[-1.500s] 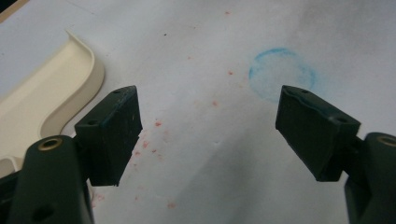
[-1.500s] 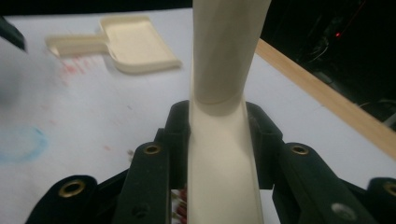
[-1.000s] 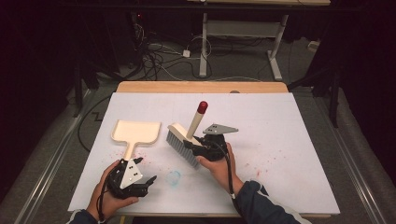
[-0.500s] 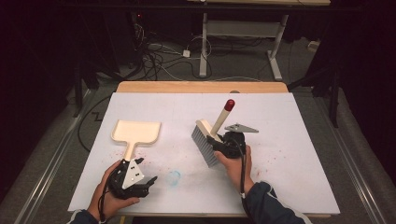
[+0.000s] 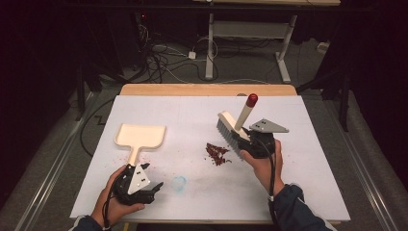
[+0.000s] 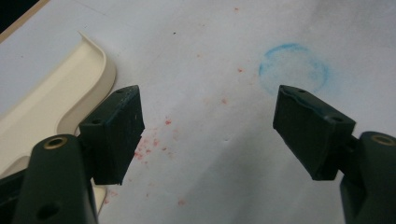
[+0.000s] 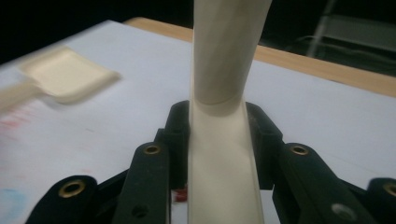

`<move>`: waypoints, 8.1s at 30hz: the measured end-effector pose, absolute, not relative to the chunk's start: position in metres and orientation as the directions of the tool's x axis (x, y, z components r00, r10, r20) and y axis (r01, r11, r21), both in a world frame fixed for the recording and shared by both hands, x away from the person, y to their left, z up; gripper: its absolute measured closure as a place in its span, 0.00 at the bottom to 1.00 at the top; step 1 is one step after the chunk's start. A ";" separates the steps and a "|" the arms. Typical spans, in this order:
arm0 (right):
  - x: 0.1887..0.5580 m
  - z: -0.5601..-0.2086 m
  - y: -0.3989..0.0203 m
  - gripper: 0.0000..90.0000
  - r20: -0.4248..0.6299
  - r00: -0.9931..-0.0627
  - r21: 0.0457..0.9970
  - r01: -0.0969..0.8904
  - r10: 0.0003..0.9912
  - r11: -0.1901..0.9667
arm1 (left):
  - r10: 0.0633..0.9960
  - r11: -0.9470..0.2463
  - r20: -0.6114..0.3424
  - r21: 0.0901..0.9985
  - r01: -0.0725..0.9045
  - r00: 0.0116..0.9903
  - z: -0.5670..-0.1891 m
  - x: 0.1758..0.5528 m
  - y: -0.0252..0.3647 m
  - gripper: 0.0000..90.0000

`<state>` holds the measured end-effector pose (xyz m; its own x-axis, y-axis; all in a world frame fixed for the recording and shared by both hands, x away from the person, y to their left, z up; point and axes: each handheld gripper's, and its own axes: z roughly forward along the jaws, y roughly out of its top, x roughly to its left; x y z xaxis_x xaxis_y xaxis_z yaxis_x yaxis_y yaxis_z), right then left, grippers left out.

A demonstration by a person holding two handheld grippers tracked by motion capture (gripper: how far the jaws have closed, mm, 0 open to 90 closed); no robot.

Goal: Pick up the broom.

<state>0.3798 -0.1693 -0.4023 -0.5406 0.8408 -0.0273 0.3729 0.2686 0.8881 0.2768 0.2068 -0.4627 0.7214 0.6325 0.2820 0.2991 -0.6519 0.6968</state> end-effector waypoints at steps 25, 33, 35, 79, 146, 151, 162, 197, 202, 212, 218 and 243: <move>0.370 -0.433 -0.112 0.75 -0.271 -0.563 0.794 0.327 0.780 0.513 | 0.623 -0.658 0.283 0.693 0.293 0.729 -0.462 0.276 0.206 0.26; 0.396 -0.415 -0.131 0.75 -0.227 -0.629 0.844 0.254 0.743 0.473 | 0.625 -0.654 0.276 0.696 0.296 0.730 -0.463 0.277 0.206 0.26; 0.407 -0.414 -0.131 0.75 -0.239 -0.667 0.840 0.223 0.706 0.495 | 0.623 -0.655 0.276 0.695 0.296 0.732 -0.463 0.278 0.206 0.26; 0.382 -0.403 -0.183 0.75 -0.184 -0.955 0.898 -0.067 0.233 0.435 | 0.617 -0.663 0.260 0.680 0.313 0.742 -0.467 0.278 0.204 0.26; 0.379 -0.429 -0.143 0.75 -0.280 -0.766 0.783 0.167 0.579 0.599 | 0.599 -0.670 0.260 0.681 0.295 0.757 -0.466 0.277 0.200 0.26; 0.376 -0.423 -0.147 0.75 -0.258 -0.750 0.812 0.173 0.609 0.557 | 0.601 -0.668 0.259 0.683 0.297 0.756 -0.466 0.277 0.201 0.26; 0.364 -0.406 -0.149 0.75 -0.241 -0.745 0.850 0.147 0.622 0.506 | 0.600 -0.671 0.267 0.681 0.293 0.754 -0.464 0.276 0.202 0.26; 0.366 -0.430 -0.106 0.75 0.023 -0.625 0.886 0.374 0.781 0.273 | 0.591 -0.679 0.267 0.674 0.291 0.761 -0.466 0.277 0.201 0.26; 0.355 -0.407 -0.120 0.75 -0.008 -0.673 0.909 0.303 0.740 0.285 | 0.598 -0.671 0.259 0.679 0.297 0.759 -0.466 0.277 0.201 0.26; 0.337 -0.376 -0.184 0.75 -0.015 -0.707 0.909 0.286 0.707 0.305 | 0.608 -0.663 0.267 0.688 0.294 0.748 -0.463 0.275 0.205 0.26; 0.321 -0.369 -0.220 0.75 -0.047 -0.761 0.898 0.251 0.647 0.360 | 0.611 -0.665 0.273 0.687 0.294 0.743 -0.462 0.276 0.205 0.26; 0.294 -0.379 -0.291 0.75 0.009 -0.838 0.795 0.337 0.546 0.504 | 0.606 -0.669 0.267 0.681 0.298 0.749 -0.464 0.281 0.202 0.26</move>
<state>0.2940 -0.2915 -0.3785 -0.8377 0.5460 0.0092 0.3371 0.5038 0.7953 0.2811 0.2017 -0.4636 0.7489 0.6064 0.2674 0.2980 -0.6685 0.6814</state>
